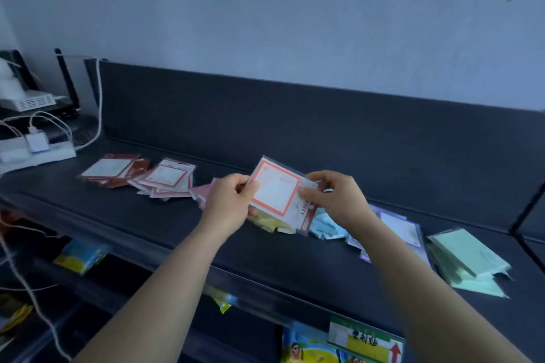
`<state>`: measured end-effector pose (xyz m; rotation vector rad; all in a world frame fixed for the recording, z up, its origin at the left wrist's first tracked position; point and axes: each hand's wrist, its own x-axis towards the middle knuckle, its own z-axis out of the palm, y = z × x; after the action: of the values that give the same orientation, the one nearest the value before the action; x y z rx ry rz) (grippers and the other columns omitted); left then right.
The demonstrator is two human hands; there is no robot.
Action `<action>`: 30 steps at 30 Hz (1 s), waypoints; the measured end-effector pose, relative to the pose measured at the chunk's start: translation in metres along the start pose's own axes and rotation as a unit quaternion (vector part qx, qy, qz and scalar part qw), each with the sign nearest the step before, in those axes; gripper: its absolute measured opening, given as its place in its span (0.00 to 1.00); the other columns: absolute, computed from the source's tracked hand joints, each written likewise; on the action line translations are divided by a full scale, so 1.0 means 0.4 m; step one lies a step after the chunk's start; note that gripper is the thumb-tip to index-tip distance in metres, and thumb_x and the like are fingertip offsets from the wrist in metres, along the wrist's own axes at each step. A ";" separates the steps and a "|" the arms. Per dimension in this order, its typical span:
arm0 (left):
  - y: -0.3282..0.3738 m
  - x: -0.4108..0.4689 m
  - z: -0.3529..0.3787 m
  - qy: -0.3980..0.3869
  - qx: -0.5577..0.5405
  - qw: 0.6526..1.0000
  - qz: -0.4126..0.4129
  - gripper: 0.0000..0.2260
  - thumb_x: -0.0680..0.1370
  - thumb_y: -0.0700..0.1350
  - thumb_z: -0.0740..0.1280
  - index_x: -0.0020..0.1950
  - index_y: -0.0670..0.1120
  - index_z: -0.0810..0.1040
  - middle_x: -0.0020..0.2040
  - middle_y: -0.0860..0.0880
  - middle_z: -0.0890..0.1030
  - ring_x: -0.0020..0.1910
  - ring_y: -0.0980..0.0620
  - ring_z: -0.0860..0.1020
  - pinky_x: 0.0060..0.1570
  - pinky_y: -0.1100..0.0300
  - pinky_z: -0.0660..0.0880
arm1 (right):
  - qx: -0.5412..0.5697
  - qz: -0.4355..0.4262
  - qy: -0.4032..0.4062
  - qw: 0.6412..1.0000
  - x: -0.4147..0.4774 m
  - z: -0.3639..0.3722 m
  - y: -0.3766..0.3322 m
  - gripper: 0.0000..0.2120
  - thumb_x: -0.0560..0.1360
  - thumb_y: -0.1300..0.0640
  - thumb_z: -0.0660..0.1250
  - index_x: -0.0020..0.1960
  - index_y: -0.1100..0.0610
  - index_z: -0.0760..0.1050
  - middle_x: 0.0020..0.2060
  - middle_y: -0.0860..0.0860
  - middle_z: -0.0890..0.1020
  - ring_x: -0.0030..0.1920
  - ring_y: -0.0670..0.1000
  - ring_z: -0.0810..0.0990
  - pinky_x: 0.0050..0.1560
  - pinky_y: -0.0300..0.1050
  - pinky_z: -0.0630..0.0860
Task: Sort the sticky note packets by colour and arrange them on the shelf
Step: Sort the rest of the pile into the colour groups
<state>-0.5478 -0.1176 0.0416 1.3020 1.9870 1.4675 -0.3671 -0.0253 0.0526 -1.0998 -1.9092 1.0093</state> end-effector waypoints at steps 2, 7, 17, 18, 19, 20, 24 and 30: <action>-0.031 0.012 -0.037 0.015 -0.032 0.999 -0.020 0.09 0.81 0.47 0.64 0.56 0.44 0.79 0.46 0.49 0.84 0.37 0.53 0.82 0.42 0.52 0.82 | 0.002 -0.001 -0.005 1.000 0.019 0.051 -0.017 0.21 0.71 0.55 0.75 0.61 0.54 0.75 0.41 0.50 0.78 0.41 0.47 0.79 0.42 0.41 0.78; -0.112 0.060 -0.141 0.050 -0.052 0.996 -0.048 0.08 0.81 0.46 0.64 0.56 0.45 0.79 0.50 0.50 0.83 0.46 0.51 0.83 0.47 0.48 0.82 | -0.032 0.003 0.000 0.999 0.062 0.183 -0.080 0.28 0.70 0.53 0.76 0.66 0.53 0.68 0.42 0.48 0.79 0.42 0.43 0.79 0.38 0.36 0.72; -0.278 0.247 -0.392 0.110 -0.015 0.992 -0.066 0.08 0.80 0.44 0.64 0.55 0.42 0.79 0.50 0.47 0.82 0.48 0.47 0.81 0.48 0.47 0.81 | -0.084 -0.009 -0.025 0.996 0.189 0.465 -0.203 0.21 0.74 0.64 0.68 0.66 0.61 0.71 0.50 0.51 0.79 0.48 0.48 0.78 0.48 0.36 0.72; -0.292 0.264 -0.407 0.111 -0.005 0.991 -0.068 0.08 0.80 0.44 0.64 0.55 0.42 0.79 0.50 0.46 0.82 0.48 0.46 0.81 0.48 0.46 0.80 | -0.091 -0.007 -0.027 0.996 0.196 0.483 -0.206 0.21 0.75 0.65 0.67 0.67 0.61 0.70 0.52 0.52 0.79 0.50 0.49 0.78 0.49 0.37 0.72; -0.306 0.280 -0.419 0.110 0.011 0.991 -0.073 0.08 0.80 0.44 0.64 0.54 0.41 0.80 0.49 0.46 0.82 0.48 0.46 0.81 0.48 0.46 0.80 | -0.098 -0.007 -0.026 0.995 0.203 0.496 -0.208 0.21 0.75 0.65 0.66 0.68 0.61 0.70 0.53 0.53 0.79 0.52 0.50 0.78 0.51 0.37 0.72; -0.318 0.293 -0.427 0.111 0.030 0.991 -0.075 0.09 0.80 0.43 0.64 0.53 0.40 0.80 0.48 0.47 0.82 0.47 0.46 0.81 0.48 0.47 0.80 | -0.107 -0.007 -0.023 0.994 0.209 0.506 -0.209 0.21 0.75 0.64 0.65 0.68 0.61 0.70 0.54 0.53 0.79 0.53 0.50 0.78 0.53 0.38 0.73; -0.358 0.340 -0.433 0.110 0.089 0.988 -0.060 0.07 0.80 0.41 0.64 0.52 0.38 0.79 0.46 0.46 0.78 0.45 0.46 0.77 0.43 0.56 0.72 | -0.134 -0.008 -0.008 0.991 0.225 0.526 -0.204 0.20 0.76 0.64 0.65 0.68 0.60 0.71 0.56 0.53 0.79 0.54 0.50 0.78 0.55 0.38 0.72; -0.401 0.384 -0.417 0.067 0.208 0.976 -0.016 0.11 0.80 0.42 0.63 0.58 0.37 0.76 0.55 0.40 0.78 0.52 0.43 0.77 0.46 0.54 0.73 | -0.193 -0.005 -0.006 0.981 0.222 0.518 -0.189 0.21 0.77 0.60 0.66 0.69 0.58 0.70 0.61 0.52 0.78 0.59 0.51 0.77 0.59 0.42 0.74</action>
<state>-0.8218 -0.0924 0.0025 1.3464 2.4909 1.1899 -0.6045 -0.0280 0.0422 -1.2974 -2.1741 0.6525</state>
